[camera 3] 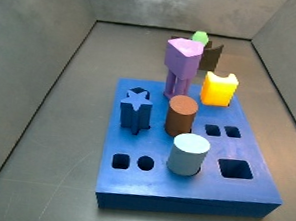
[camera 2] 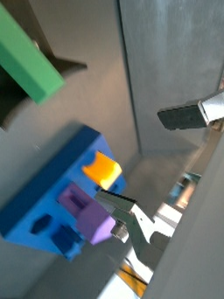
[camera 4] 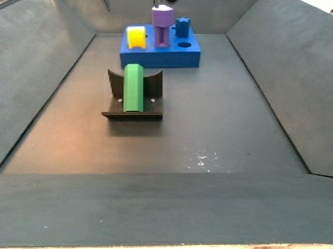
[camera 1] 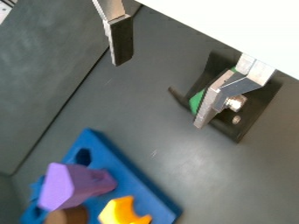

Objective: Pick up the hexagon object. Move up. Place the hexagon object on the fixture. Regrasp the hexagon object. Move to above the board. Insert the hexagon object.
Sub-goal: Regrasp the hexagon object.

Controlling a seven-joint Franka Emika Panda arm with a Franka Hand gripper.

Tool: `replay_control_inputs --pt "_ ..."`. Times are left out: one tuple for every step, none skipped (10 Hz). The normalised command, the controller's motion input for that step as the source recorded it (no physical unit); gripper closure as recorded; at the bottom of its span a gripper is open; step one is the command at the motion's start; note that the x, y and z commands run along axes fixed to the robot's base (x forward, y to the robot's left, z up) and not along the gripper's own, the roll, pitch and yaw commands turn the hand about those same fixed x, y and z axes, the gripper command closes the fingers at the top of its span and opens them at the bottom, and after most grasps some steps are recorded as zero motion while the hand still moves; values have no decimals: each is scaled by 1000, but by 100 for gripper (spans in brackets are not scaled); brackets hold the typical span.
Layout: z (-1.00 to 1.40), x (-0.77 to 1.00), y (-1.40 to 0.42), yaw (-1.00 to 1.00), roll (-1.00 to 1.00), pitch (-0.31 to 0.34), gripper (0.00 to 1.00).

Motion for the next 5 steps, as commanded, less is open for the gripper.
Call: replay_control_inputs --pt "33 -19 -37 3 1000 17 0" --pt "23 -26 -41 4 1000 14 0" --pt "14 -38 -31 4 1000 6 0" --pt "11 -48 -25 5 1000 1 0" --pt "13 -53 -25 6 1000 -7 0"
